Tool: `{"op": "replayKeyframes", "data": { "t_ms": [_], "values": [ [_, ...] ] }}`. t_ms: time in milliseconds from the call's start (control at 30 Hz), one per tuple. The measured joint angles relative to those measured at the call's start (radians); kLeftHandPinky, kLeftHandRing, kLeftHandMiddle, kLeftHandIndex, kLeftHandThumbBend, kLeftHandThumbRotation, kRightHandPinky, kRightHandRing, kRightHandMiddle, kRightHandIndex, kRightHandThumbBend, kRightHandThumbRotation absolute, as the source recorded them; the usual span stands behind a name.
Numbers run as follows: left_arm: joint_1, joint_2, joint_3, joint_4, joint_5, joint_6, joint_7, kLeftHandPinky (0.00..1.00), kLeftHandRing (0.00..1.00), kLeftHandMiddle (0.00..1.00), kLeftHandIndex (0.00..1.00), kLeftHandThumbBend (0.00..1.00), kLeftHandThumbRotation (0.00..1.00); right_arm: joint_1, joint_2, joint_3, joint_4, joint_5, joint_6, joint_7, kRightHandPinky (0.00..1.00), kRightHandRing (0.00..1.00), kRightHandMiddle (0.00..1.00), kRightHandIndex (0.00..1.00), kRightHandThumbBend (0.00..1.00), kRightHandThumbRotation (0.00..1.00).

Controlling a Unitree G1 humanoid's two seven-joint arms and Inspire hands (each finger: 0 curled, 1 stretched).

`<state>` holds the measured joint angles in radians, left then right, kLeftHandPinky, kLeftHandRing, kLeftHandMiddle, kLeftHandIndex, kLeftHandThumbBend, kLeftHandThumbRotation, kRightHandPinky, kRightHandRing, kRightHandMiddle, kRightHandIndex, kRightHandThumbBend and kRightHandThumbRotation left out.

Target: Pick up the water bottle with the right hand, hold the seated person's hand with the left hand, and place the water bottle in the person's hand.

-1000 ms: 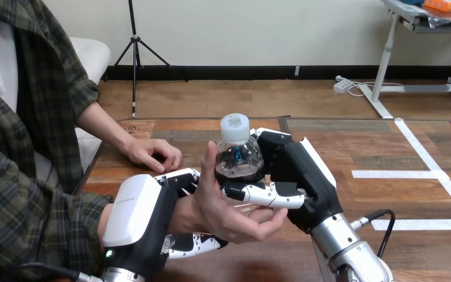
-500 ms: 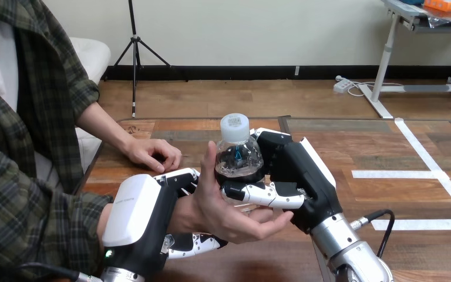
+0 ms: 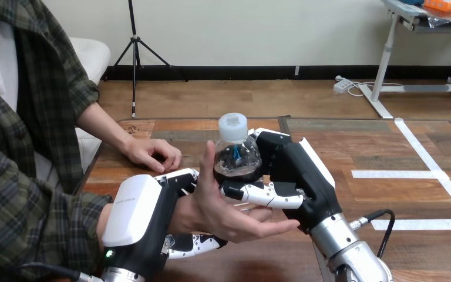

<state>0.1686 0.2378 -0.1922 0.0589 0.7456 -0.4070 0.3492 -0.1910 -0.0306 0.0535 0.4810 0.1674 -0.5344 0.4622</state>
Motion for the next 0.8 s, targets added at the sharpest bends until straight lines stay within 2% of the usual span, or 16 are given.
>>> {"op": "replayKeyframes", "data": {
  "t_ms": [100,133,367,800],
  "values": [
    [0.0,0.0,0.0,0.0,0.013,0.008,0.004,0.38,0.49,0.56,0.57,0.85,0.0,0.0,-0.003,0.002,0.0,-0.006,0.0,0.0,0.5,0.61,0.72,0.72,0.71,0.0],
    [0.0,0.0,0.0,-0.001,0.015,0.011,0.004,0.39,0.5,0.58,0.58,0.85,0.0,0.0,-0.005,0.003,0.0,-0.007,0.0,0.0,0.55,0.66,0.76,0.76,0.72,0.0],
    [0.0,0.001,-0.002,-0.008,0.042,0.037,0.004,0.42,0.55,0.64,0.64,0.85,0.0,0.0,-0.012,0.008,0.0,-0.01,-0.001,0.003,0.7,0.8,0.86,0.84,0.75,0.01],
    [0.0,0.001,-0.025,-0.02,0.082,0.057,0.008,0.48,0.65,0.77,0.82,0.86,0.0,0.0,-0.013,0.009,0.0,-0.032,-0.009,-0.007,0.84,0.9,0.93,0.9,0.79,0.12]
  ]
}}
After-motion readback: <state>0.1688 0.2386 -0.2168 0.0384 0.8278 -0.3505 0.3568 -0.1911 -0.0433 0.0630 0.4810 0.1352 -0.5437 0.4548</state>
